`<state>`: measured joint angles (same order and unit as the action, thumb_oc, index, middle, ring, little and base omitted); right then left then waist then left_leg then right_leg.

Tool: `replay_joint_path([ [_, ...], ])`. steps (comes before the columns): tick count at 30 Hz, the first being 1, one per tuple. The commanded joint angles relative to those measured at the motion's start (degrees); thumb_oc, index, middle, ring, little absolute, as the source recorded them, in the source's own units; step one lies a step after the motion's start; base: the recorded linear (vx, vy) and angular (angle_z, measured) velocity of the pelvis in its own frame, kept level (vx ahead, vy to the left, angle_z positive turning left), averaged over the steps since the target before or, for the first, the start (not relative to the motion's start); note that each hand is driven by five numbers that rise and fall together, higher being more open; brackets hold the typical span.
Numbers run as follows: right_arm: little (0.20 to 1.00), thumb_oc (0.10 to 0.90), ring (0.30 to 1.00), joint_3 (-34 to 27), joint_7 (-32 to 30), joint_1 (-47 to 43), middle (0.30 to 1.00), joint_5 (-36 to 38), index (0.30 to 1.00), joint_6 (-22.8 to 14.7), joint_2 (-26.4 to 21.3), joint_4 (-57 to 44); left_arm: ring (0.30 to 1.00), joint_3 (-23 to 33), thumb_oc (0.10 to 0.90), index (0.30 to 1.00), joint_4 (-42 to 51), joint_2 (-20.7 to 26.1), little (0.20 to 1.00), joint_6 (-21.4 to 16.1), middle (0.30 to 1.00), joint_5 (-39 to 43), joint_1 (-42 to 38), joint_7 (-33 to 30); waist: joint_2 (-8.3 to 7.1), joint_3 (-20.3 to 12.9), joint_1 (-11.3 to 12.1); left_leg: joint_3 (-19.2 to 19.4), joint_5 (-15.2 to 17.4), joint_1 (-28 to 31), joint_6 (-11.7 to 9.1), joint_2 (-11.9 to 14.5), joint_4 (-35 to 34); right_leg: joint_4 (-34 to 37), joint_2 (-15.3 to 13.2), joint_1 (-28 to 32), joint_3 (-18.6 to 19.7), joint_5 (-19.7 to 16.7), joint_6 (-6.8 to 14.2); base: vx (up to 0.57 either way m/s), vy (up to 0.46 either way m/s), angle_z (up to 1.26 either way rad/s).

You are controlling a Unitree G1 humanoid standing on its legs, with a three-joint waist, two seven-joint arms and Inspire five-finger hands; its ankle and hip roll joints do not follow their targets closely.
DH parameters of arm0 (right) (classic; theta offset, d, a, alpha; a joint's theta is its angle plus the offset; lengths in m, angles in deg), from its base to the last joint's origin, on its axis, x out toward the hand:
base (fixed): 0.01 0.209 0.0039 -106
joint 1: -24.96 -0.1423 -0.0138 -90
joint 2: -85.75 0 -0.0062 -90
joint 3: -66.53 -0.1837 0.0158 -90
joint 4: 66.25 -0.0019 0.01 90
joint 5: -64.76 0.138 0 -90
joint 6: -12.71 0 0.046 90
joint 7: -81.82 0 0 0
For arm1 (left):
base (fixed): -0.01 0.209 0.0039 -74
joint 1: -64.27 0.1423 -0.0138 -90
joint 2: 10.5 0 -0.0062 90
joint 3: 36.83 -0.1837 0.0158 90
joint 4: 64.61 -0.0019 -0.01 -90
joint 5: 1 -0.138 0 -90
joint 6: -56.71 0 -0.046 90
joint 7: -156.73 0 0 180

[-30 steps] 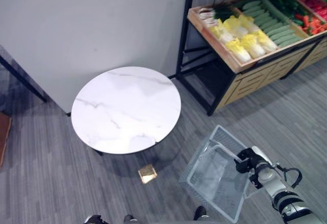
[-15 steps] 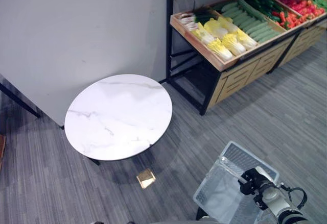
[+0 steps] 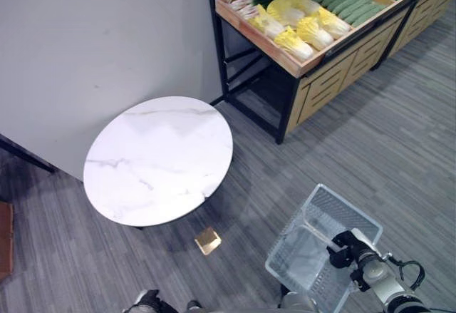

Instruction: Get the vegetables into the basket

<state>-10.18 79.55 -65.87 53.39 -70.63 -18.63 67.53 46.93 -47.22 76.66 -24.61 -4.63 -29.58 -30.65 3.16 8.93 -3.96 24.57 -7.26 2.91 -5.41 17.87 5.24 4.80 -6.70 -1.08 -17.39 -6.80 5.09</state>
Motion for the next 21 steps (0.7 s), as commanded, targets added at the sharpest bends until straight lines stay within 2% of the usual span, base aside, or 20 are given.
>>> replay_joint_path([
  [1, 0.3, 0.4, 0.3, -2.5, -2.5, -4.2, 0.3, -0.1, 0.3, -3.3, -2.3, -4.8, 1.0, 0.3, 0.9, 1.0, -1.9, -0.7, 1.0, -0.2, 1.0, 3.8, -1.4, -1.2, -4.54, 0.8, 0.9, -12.7, 0.3, -8.0, -3.4, -5.8, -3.7, -0.5, 0.4, 3.9, 3.9, 5.4, 2.2, 0.11, -0.014, -0.43],
  [3, 0.3, 0.4, 0.3, -2.2, -2.6, -4.7, 0.3, 0.1, 0.3, -3.5, -2.1, -4.6, 1.0, 0.1, 0.9, 1.0, -2.0, -0.7, 1.0, -0.4, 1.0, 4.2, -1.6, -1.5, -4.78, 0.9, 1.8, -16.9, -0.7, -10.0, -3.2, -7.4, -5.4, -0.8, 0.5, 3.9, 5.6, 5.2, 2.4, 0.14, 0.038, -0.43],
  [4, 0.3, 0.4, 0.3, -2.0, -2.7, -4.9, 0.3, -0.1, 0.3, -3.6, -2.3, -4.6, 1.0, -0.3, 0.9, 1.0, -2.1, -0.8, 1.0, -0.4, 1.0, 4.0, -1.7, -1.7, -4.82, 1.2, 2.5, -19.5, -0.7, -11.3, -2.6, -9.2, -5.2, -1.5, 0.5, 3.9, 6.6, 5.3, 2.5, 0.11, 0.037, -0.52],
  [5, 0.3, 0.4, 0.3, -2.0, -2.7, -4.9, 0.3, -0.1, 0.3, -3.6, -2.3, -4.6, 1.0, -0.4, 0.9, 1.0, -2.2, -0.8, 1.0, -0.4, 1.0, 4.0, -1.8, -1.7, -4.88, 1.2, 2.5, -19.5, -0.5, -11.3, -2.6, -9.3, -5.0, -1.6, 0.3, 3.9, 6.5, 5.4, 2.5, 0.12, 0.069, -0.79],
  [6, 0.3, 0.4, 0.3, -1.0, -2.3, -5.6, 0.3, 0.1, 0.3, -3.8, -1.4, -4.5, 1.0, -0.3, 0.9, 1.0, -2.4, -0.7, 1.0, -0.4, 1.0, 4.4, -1.5, -1.5, -5.0, 0.9, 2.1, -19.0, 1.7, -9.7, -1.8, -9.4, -3.9, -2.9, 0.3, 3.6, 8.4, 6.2, 2.5, 0.09, 0.094, -0.86],
  [8, 0.3, 0.4, 0.3, -0.2, -2.1, -6.2, 0.3, 0.3, 0.3, -3.8, -0.9, -4.0, 1.0, -0.8, 0.9, 1.0, -1.6, -0.8, 1.0, -0.7, 1.0, 4.8, -1.3, -1.4, -5.3, 0.7, 2.7, -19.9, 3.2, -9.5, -1.0, -10.5, -2.4, -3.2, -0.4, 3.6, 9.4, 6.3, 2.5, 0.11, 0.134, -0.83],
  [11, 0.3, 0.4, 0.3, -0.1, -1.6, -6.2, 0.3, 0.3, 0.3, -3.5, -0.1, -4.5, 1.0, -1.5, 0.9, 1.0, -1.6, -0.5, 1.0, -0.9, 1.0, 3.6, -1.4, -1.1, -5.54, 0.4, 2.7, -18.2, 5.0, -8.5, -0.2, -11.3, -1.0, -3.5, -1.8, 4.0, 10.6, 6.6, 3.2, 0.07, 0.157, -0.86],
  [15, 0.3, 0.4, 0.3, 0.5, -1.7, -6.9, 0.3, 0.3, 0.3, -3.3, 0.7, -4.0, 1.0, -1.5, 0.9, 1.0, -1.3, 0.1, 1.0, -0.9, 1.0, 3.5, -1.5, -1.3, -5.6, 0.3, 2.9, -16.8, 5.6, -7.1, 0.7, -12.0, -2.1, -4.3, -2.8, 2.8, 12.6, 6.1, 3.9, 0.0, 0.128, -0.15],
  [20, 0.3, 0.4, 0.3, 0.9, -1.8, -7.8, 0.3, 0.4, 0.3, -2.9, 2.9, -3.0, 1.0, -1.9, 0.9, 1.0, -1.4, 1.2, 1.0, -0.7, 1.0, 2.2, -1.8, -1.0, -6.3, 0.4, 2.3, -13.8, 7.6, -5.9, 2.3, -13.5, -2.4, -4.9, -4.5, -0.1, 15.6, 3.9, 5.9, -0.03, 0.17, -0.27],
  [21, 0.3, 0.4, 0.3, 1.4, -1.6, -8.5, 0.3, 0.3, 0.3, -2.8, 3.4, -3.0, 1.0, -2.0, 0.9, 1.0, -1.2, 1.6, 1.0, -0.7, 1.0, 1.8, -2.0, -0.9, -6.86, 0.7, 2.0, -12.0, 8.5, -5.9, 2.9, -13.8, -1.5, -4.8, -4.9, -1.6, 17.3, 2.4, 6.7, -0.04, 0.121, -0.28],
])
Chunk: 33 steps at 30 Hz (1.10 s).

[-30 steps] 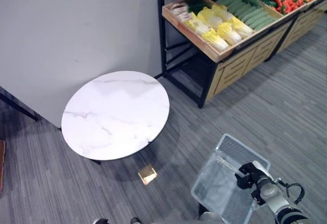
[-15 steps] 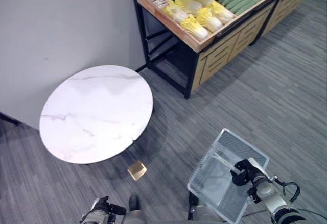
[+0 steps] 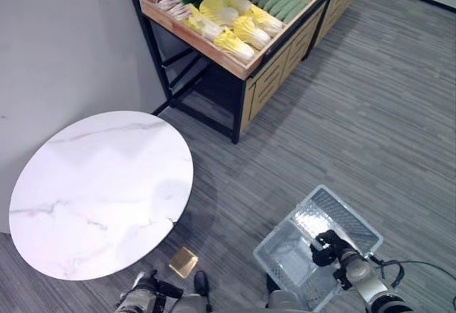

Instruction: Get the vegetables into the basket

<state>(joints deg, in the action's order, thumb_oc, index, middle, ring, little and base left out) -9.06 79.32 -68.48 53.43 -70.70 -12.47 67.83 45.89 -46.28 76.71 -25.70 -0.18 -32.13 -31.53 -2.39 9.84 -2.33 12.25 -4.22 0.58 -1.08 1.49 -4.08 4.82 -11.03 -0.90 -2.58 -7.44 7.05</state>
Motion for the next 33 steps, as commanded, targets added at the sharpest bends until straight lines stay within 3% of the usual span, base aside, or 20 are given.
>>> replay_joint_path([
  [1, 0.3, 0.4, 0.3, 0.3, -1.4, -5.9, 0.3, 0.2, 0.3, -2.8, -2.8, -3.3, 1.0, -0.9, 0.9, 1.0, -2.1, 1.6, 1.0, 0.4, 1.0, -2.6, 0.6, 0.0, -1.34, -0.2, 0.5, 0.5, 5.6, -3.6, -1.4, 2.6, 7.8, -4.8, -0.6, -1.8, 2.7, 3.0, 4.8, -0.04, 0.084, -0.37],
  [4, 0.3, 0.4, 0.3, 0.8, -1.3, -6.6, 0.3, -0.7, 0.3, -2.6, -2.6, -3.8, 1.0, -0.9, 0.9, 1.0, -1.8, 1.9, 1.0, 0.5, 1.0, -3.3, 0.5, 0.0, -2.14, 0.1, 0.0, 3.1, 7.0, -3.5, -0.9, 2.2, 9.2, -4.4, -1.1, -3.7, 4.7, 0.5, 6.1, -0.07, 0.107, -0.62],
  [5, 0.3, 0.4, 0.3, 1.4, -1.4, -7.5, 0.3, -1.2, 0.3, -2.5, -2.5, -4.0, 1.0, -0.8, 0.9, 1.0, -1.7, 2.1, 1.0, 0.6, 1.0, -3.5, 0.0, -0.1, -2.64, 0.7, 0.1, 5.7, 7.6, -3.2, -0.7, 2.4, 9.7, -4.4, -1.3, -5.2, 5.9, -1.7, 7.1, -0.1, 0.094, -0.78],
  [8, 0.3, 0.4, 0.3, 2.0, -1.1, -8.1, 0.3, -1.9, 0.3, -2.5, -2.3, -4.3, 1.0, -0.9, 0.9, 1.0, -1.7, 2.4, 1.0, 0.6, 1.0, -3.9, -0.2, -0.2, -2.99, 1.0, 0.1, 7.8, 7.7, -2.3, -0.7, 2.6, 9.0, -4.5, -1.6, -6.5, 5.6, -4.8, 7.8, -0.1, 0.027, -0.96],
  [9, 0.3, 0.4, 0.3, 2.2, -1.0, -8.0, 0.3, -1.9, 0.3, -2.4, -1.9, -4.8, 1.0, -0.7, 0.9, 1.0, -1.2, 2.7, 1.0, 0.7, 1.0, -3.9, -0.3, -0.4, -2.37, 1.2, 1.2, 10.6, 6.4, -1.7, -1.4, 4.5, 7.5, -5.9, -4.0, -7.7, -3.3, -5.6, 7.6, -0.18, 0.008, -1.0],
  [10, 0.3, 0.4, 0.3, 2.2, -1.0, -7.8, 0.3, -1.7, 0.3, -2.5, -1.8, -5.1, 1.0, -0.6, 0.9, 1.0, -0.9, 2.8, 1.0, 0.9, 1.0, -3.9, -0.4, -0.6, -1.75, 0.9, 1.7, 11.8, 5.3, -1.6, -1.7, 5.5, 6.4, -7.1, -5.5, -6.9, -9.2, -4.4, 7.1, -0.2, 0.033, -0.87],
  [12, 0.3, 0.4, 0.3, 2.3, -0.9, -7.7, 0.3, -1.8, 0.3, -2.6, -1.9, -5.2, 1.0, -0.5, 0.9, 1.0, -1.0, 2.8, 1.0, 1.1, 1.0, -3.9, -0.5, -0.6, -1.63, 0.7, 1.5, 12.0, 4.9, -1.5, -1.8, 5.6, 5.9, -8.0, -5.9, -6.5, -9.9, -3.9, 6.8, -0.07, 0.05, -0.49],
  [16, 0.3, 0.4, 0.3, 3.3, -0.7, -7.3, 0.3, -3.5, 0.3, -2.6, -1.5, -5.8, 1.0, 0.0, 0.9, 1.0, -1.3, 2.8, 1.0, 1.9, 1.0, -4.0, 0.0, 0.0, -1.91, -0.6, 3.5, 15.4, 6.0, -0.2, -1.9, 6.5, 7.0, -11.9, -7.2, -1.2, -17.2, 0.7, 6.7, -0.05, 0.037, -0.54],
  [19, 0.3, 0.4, 0.3, 3.5, 0.1, -6.7, 0.3, -3.8, 0.3, -2.2, -1.5, -6.6, 1.0, 1.7, 0.9, 1.0, -1.8, 2.3, 1.0, 2.4, 1.0, -3.1, 1.0, 0.7, -2.46, -1.7, 4.6, 17.5, 5.2, 0.5, -2.5, 6.9, 6.5, -9.4, -6.1, 0.1, -19.5, 1.3, 6.3, -0.06, -0.074, -0.61],
  [22, 0.3, 0.4, 0.3, 3.6, 0.3, -5.7, 0.3, -3.6, 0.3, -2.1, -1.2, -6.5, 1.0, 2.7, 0.9, 1.0, -2.6, 1.6, 1.0, 3.0, 1.0, -2.7, 1.5, 1.0, -2.2, -2.4, 4.2, 16.9, 3.7, 0.5, -3.6, 8.0, 6.2, -7.1, -3.3, 1.1, -17.7, 3.1, 5.1, -0.01, -0.167, -0.51],
  [30, 0.3, 0.4, 0.3, 2.4, 0.1, -3.1, 0.3, -2.6, 0.3, -2.0, -2.2, -7.5, 1.0, 2.2, 0.9, 1.0, -2.8, 0.7, 1.0, 3.3, 1.0, -4.0, 1.4, 1.1, 0.09, -2.5, 2.7, 15.0, -2.1, 0.7, -6.0, 10.4, 2.3, -6.2, 0.1, 3.0, -18.8, 6.4, 3.1, -0.03, -0.121, 0.03],
  [33, 0.3, 0.4, 0.3, 2.6, 0.0, -2.9, 0.3, -2.4, 0.3, -1.9, -2.5, -7.0, 1.0, 2.1, 0.9, 1.0, -2.6, 0.6, 1.0, 3.4, 1.0, -3.8, 1.3, 1.0, 0.52, -1.9, 2.5, 14.1, -2.0, 0.0, -6.8, 11.8, 3.8, -6.4, 1.3, 3.2, -18.8, 7.3, 2.1, -0.01, -0.123, 0.16],
])
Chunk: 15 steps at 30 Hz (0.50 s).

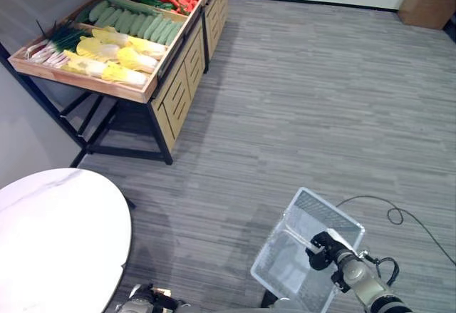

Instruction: Get the vegetables into the basket

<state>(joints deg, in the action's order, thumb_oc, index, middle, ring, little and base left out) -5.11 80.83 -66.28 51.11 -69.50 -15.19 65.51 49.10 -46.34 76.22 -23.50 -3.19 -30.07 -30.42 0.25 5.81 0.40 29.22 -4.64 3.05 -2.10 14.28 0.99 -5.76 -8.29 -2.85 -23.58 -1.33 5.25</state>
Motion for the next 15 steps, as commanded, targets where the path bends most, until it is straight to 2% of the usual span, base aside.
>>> replay_joint_path([
  [1, 0.3, 0.4, 0.3, -1.2, -1.4, -5.3, 0.3, 0.0, 0.3, -3.2, 0.1, -4.4, 1.0, -1.1, 0.9, 1.0, -2.5, 1.0, 1.0, 1.1, 1.0, -0.5, -0.8, -0.2, -2.15, 2.5, -0.1, -3.6, -1.2, -3.1, -6.0, -0.5, 1.0, 4.2, -1.2, 5.4, 2.1, 1.4, 3.5, -0.01, -0.218, 0.17],
  [2, 0.3, 0.4, 0.3, -1.0, -1.5, -5.5, 0.3, 0.3, 0.3, -3.3, 0.0, -4.2, 1.0, -1.0, 0.9, 1.0, -2.5, 1.0, 1.0, 1.1, 1.0, -0.2, -1.0, -0.3, -2.33, 3.2, 0.0, -4.9, -0.2, -4.4, -6.5, 0.2, 4.7, 4.3, -0.8, 5.7, 2.2, 1.6, 2.9, -0.07, -0.159, 0.07],
  [4, 0.3, 0.4, 0.3, -0.8, -1.6, -5.7, 0.3, 0.7, 0.3, -3.5, -0.3, -4.4, 1.0, -1.4, 0.9, 1.0, -2.1, 0.5, 1.0, 0.8, 1.0, 0.9, -1.3, -0.8, -2.59, 4.2, 0.7, -10.1, -0.5, -6.8, -5.8, -1.1, 6.1, 4.4, -0.9, 5.4, 2.1, 1.0, 2.2, -0.03, -0.052, 0.02],
  [5, 0.3, 0.4, 0.3, -0.6, -1.4, -6.0, 0.3, 0.5, 0.3, -3.6, -0.7, -4.4, 1.0, -1.5, 0.9, 1.0, -2.0, 0.1, 1.0, 0.0, 1.0, 1.8, -1.3, -1.3, -2.56, 4.2, 1.8, -16.6, 0.7, -7.8, -5.0, -4.5, 4.6, 4.9, -1.0, 5.5, 3.1, 0.8, 2.4, 0.08, 0.045, -0.04],
  [7, 0.3, 0.4, 0.3, -0.5, -1.6, -6.6, 0.3, 0.6, 0.3, -3.9, -0.7, -4.3, 1.0, -1.8, 0.9, 1.0, -2.2, -0.3, 1.0, -0.1, 1.0, 2.5, -1.5, -1.7, -2.33, 4.2, 2.6, -23.3, 0.7, -9.3, -4.5, -8.0, 1.8, 5.3, -0.9, 5.5, 5.1, 0.1, 2.9, 0.09, 0.046, -0.12],
  [8, 0.3, 0.4, 0.3, -0.6, -1.6, -6.6, 0.3, 0.6, 0.3, -3.9, -0.7, -4.3, 1.0, -1.8, 0.9, 1.0, -2.2, -0.3, 1.0, -0.1, 1.0, 2.5, -1.6, -1.7, -2.35, 4.1, 2.5, -23.4, 0.5, -9.5, -4.5, -8.1, 1.7, 5.3, -1.0, 5.3, 5.1, 0.0, 2.9, 0.07, 0.145, -0.47],
  [9, 0.3, 0.4, 0.3, -0.2, -1.7, -7.8, 0.3, 0.5, 0.3, -3.8, -0.3, -4.1, 1.0, -2.2, 0.9, 1.0, -2.1, -0.4, 1.0, 0.0, 1.0, 2.7, -1.5, -1.5, -1.99, 3.3, 1.6, -21.2, 0.8, -8.3, -2.9, -8.6, -0.7, 5.1, -1.4, 3.4, 7.4, -0.9, 3.7, 0.03, 0.134, -0.66],
  [15, 0.3, 0.4, 0.3, -0.2, -2.0, -8.4, 0.3, 0.8, 0.3, -3.4, 1.0, -3.6, 1.0, -2.5, 0.9, 1.0, -1.6, 0.2, 1.0, -0.5, 1.0, 2.1, -1.8, -1.4, -2.96, 3.1, 2.1, -18.9, 2.1, -7.6, -1.3, -10.4, -1.2, 5.0, -3.5, 1.7, 10.1, -1.9, 4.9, 0.06, 0.158, -0.73],
])
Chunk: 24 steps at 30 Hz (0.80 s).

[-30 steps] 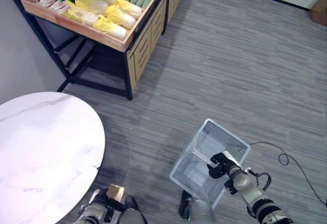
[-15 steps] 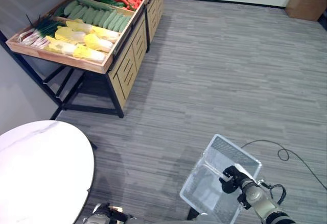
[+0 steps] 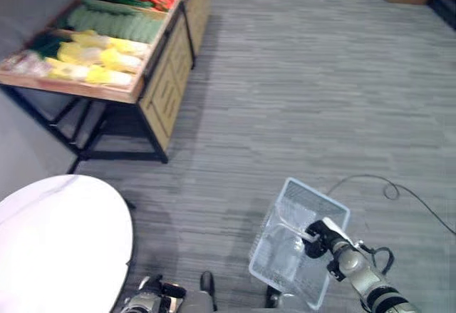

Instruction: Get the vegetables into the basket

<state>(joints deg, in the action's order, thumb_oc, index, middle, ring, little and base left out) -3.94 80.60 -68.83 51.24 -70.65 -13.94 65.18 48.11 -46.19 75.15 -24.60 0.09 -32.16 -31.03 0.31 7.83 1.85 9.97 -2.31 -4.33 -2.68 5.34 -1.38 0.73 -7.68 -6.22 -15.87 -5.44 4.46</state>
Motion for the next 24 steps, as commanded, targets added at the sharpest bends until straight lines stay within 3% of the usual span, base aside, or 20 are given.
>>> replay_joint_path([
  [1, 0.3, 0.4, 0.3, -0.9, -1.9, -6.2, 0.3, 0.5, 0.3, -2.3, 0.0, -2.8, 1.0, -1.3, 0.9, 1.0, -1.6, 1.7, 1.0, 0.5, 1.0, -1.1, 0.2, -1.0, -3.38, 1.3, 0.8, 1.1, 0.4, 0.0, -0.3, -1.8, 1.5, -1.6, -4.6, 4.6, 3.2, 1.8, 6.0, 0.03, 0.11, -0.3],
  [11, 0.3, 0.4, 0.3, -1.3, -1.7, -5.5, 0.3, 1.7, 0.3, -2.2, 2.0, -1.0, 1.0, -1.3, 0.9, 1.0, -1.9, 2.8, 1.0, 0.6, 1.0, -2.0, 0.1, -1.1, -4.11, 1.6, 0.6, 2.8, 0.8, 2.3, 0.7, -3.2, -1.2, -2.4, -6.0, 3.7, 4.6, 0.5, 7.5, 0.04, 0.077, -0.1],
  [15, 0.3, 0.4, 0.3, -2.4, -1.6, -4.3, 0.3, 5.2, 0.3, -2.4, 4.1, 3.3, 1.0, -1.0, 0.9, 1.0, -2.1, 2.9, 1.0, 0.5, 1.0, -1.6, 0.3, -1.4, -5.29, 1.3, 0.5, 4.1, 2.9, 3.9, 1.5, -3.9, 0.0, -2.7, -7.1, 4.0, 5.4, -0.8, 8.5, 0.12, 0.083, -0.2],
  [24, 0.3, 0.4, 0.3, -5.3, -2.2, -1.5, 0.3, 8.3, 0.3, -2.4, 5.3, 12.2, 1.0, -0.9, 0.9, 1.0, -4.0, 2.8, 1.0, 0.1, 1.0, -2.3, 1.4, -0.8, -4.98, -0.6, -0.3, 4.2, 2.6, 6.6, 0.7, -3.2, -1.5, -2.0, -6.5, 5.9, 4.9, 0.6, 8.2, 0.04, -0.009, -0.05],
])
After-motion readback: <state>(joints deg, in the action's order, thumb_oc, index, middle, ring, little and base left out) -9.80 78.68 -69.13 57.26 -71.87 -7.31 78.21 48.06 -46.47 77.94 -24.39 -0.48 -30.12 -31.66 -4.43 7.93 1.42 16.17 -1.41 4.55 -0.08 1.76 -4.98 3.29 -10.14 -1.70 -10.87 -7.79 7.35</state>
